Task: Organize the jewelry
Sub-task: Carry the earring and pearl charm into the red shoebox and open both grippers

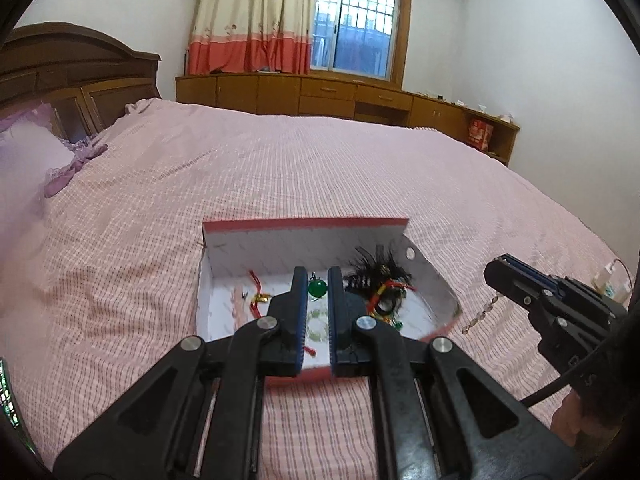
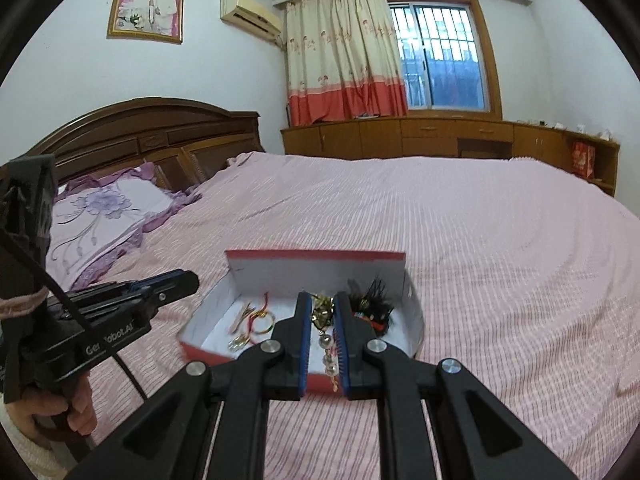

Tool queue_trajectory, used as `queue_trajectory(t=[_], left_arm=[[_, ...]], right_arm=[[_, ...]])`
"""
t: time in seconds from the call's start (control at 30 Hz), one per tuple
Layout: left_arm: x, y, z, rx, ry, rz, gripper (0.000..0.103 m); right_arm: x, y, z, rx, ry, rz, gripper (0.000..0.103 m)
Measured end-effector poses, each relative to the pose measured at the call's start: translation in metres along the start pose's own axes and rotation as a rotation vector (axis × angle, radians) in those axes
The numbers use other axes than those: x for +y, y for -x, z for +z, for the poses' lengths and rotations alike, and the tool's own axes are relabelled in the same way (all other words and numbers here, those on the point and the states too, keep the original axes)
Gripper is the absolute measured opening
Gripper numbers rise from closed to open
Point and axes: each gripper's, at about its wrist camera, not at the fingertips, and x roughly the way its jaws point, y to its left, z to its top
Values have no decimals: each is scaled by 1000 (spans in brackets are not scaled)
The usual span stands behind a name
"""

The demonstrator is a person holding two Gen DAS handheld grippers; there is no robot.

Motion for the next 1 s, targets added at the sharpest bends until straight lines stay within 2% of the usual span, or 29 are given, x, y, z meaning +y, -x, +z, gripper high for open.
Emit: queue_trajectory(t=[0.37,0.63,0.87,0.97,1.0], left_arm=[[11,-44,-2,-44,13,66,1],[21,-73,-11,-28,39,103,1],[25,-87,-20,-7,49,117,1],[26,-90,-21,2,53,122,6],[27,-91,-21,3,55,124,15]], right_arm=[[-7,-54,0,-45,21,-67,13],[-15,-90,-14,-17,25,-105,13],[-22,-104,-22,14,10,-111,13],[-23,-109,-24,27,6,-108,13],[-23,-109,-24,28,6,-109,14]])
